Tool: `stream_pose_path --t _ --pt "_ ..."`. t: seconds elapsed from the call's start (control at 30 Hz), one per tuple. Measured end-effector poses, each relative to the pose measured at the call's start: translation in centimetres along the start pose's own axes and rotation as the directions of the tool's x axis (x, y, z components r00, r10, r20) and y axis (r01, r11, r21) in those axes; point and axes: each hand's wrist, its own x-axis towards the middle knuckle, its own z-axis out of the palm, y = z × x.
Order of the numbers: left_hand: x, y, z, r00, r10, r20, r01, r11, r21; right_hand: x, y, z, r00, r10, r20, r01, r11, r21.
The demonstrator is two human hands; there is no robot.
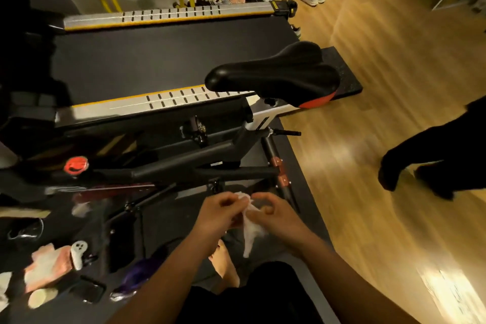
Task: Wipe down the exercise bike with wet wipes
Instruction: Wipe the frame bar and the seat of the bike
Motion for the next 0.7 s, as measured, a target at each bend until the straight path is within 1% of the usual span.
stream_pose_path --t 0.13,0.2,0.23,0.27,0.3,0.4,0.43,0.47,0.53,0.63,0.67,0.7 --pt "-1.4 -1.6 0.9 0.982 0.062 -0.176 -0.063 0.998 -0.002 -0.9 0.4 -1.9 0.988 -0.021 0.152 0.055 0.974 -0.220" --pt "-2.4 -2.5 1.6 0.971 0.080 -0.225 -0.084 0.996 -0.009 -1.5 0.3 -2.6 0.978 -0.038 0.206 0.100 0.948 -0.301" --pt "-2.9 -2.9 2.1 0.969 0.082 -0.232 -0.088 0.996 -0.020 -1.7 0.4 -2.9 0.974 -0.061 0.217 0.129 0.941 -0.312" --pt "-3.4 -3.4 2.5 0.969 0.085 -0.233 -0.097 0.995 -0.038 -2.0 0.7 -3.3 0.973 -0.089 0.214 0.150 0.946 -0.288" --pt "-3.9 -3.7 3.1 0.970 0.087 -0.227 -0.106 0.992 -0.073 -2.2 1.1 -3.6 0.973 -0.119 0.197 0.163 0.961 -0.222" --pt "-5.2 -4.3 4.9 0.980 0.095 -0.172 -0.134 0.964 -0.229 -2.9 2.5 -4.3 0.990 -0.127 0.058 0.126 0.992 0.016" --pt "-5.6 -4.4 5.6 0.982 0.115 -0.148 -0.149 0.956 -0.251 -3.1 2.8 -4.4 0.992 -0.125 0.022 0.123 0.990 0.072" --pt "-5.9 -4.3 6.2 0.982 0.142 -0.127 -0.169 0.955 -0.244 -3.4 3.0 -4.5 0.991 -0.136 -0.001 0.135 0.987 0.089" --pt "-6.4 -4.2 7.2 0.976 0.198 -0.088 -0.211 0.963 -0.168 -3.8 3.2 -4.6 0.984 -0.174 -0.026 0.175 0.984 0.039" --pt "-6.8 -3.9 7.9 0.970 0.230 -0.075 -0.227 0.973 0.048 -4.4 3.1 -5.1 0.976 -0.207 -0.067 0.200 0.975 -0.095" --pt "-7.0 -3.8 8.1 0.968 0.240 -0.078 -0.230 0.966 0.118 -4.5 3.1 -5.3 0.974 -0.207 -0.095 0.197 0.975 -0.105" --pt "-7.4 -3.7 8.2 0.964 0.249 -0.089 -0.230 0.957 0.178 -4.6 3.3 -5.6 0.972 -0.195 -0.129 0.186 0.980 -0.076"
